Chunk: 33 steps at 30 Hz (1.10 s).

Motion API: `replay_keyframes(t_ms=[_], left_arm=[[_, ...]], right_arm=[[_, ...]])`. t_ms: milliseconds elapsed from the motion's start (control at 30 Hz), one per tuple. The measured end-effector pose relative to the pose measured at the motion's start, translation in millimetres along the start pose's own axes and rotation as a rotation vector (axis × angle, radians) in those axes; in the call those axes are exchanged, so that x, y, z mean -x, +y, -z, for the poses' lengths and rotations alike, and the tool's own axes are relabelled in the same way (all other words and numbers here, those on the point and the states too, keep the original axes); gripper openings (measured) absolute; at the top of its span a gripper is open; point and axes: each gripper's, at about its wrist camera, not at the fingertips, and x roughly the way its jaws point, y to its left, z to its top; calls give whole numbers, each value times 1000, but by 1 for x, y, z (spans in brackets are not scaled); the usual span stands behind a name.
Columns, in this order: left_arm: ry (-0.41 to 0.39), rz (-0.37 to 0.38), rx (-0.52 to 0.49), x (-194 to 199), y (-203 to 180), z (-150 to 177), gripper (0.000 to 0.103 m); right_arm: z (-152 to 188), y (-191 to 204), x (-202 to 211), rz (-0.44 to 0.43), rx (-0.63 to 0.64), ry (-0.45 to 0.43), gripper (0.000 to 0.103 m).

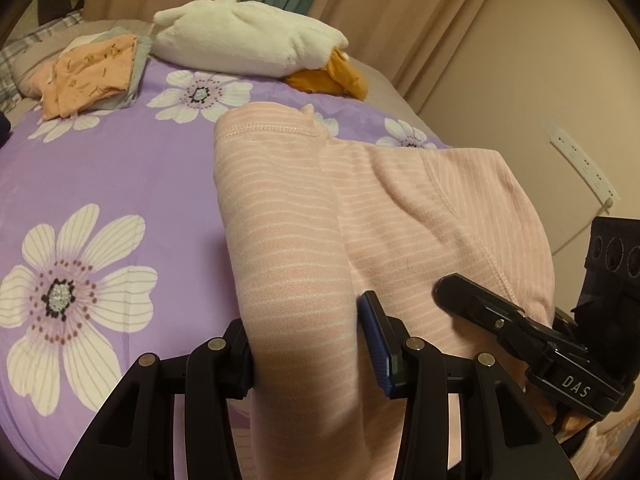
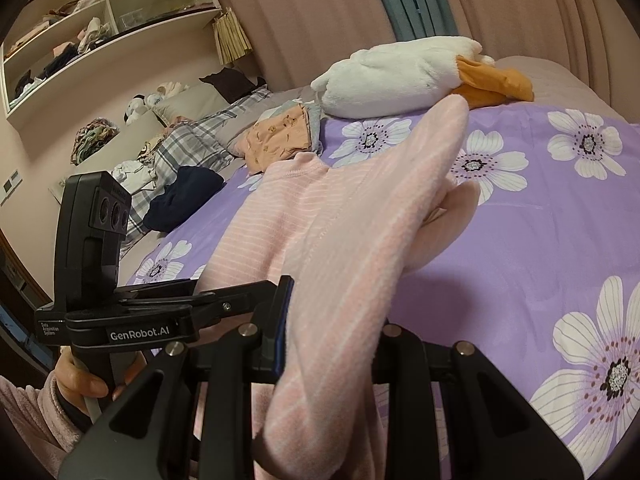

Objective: Fold small clothes

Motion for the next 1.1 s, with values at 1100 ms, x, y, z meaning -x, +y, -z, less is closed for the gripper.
replay_keyframes(t_ms=[1100], left_arm=[[4,-44,26,-35,40,-38,44]], right_arm=[[-31,-7,-63,-13,26,47,26]])
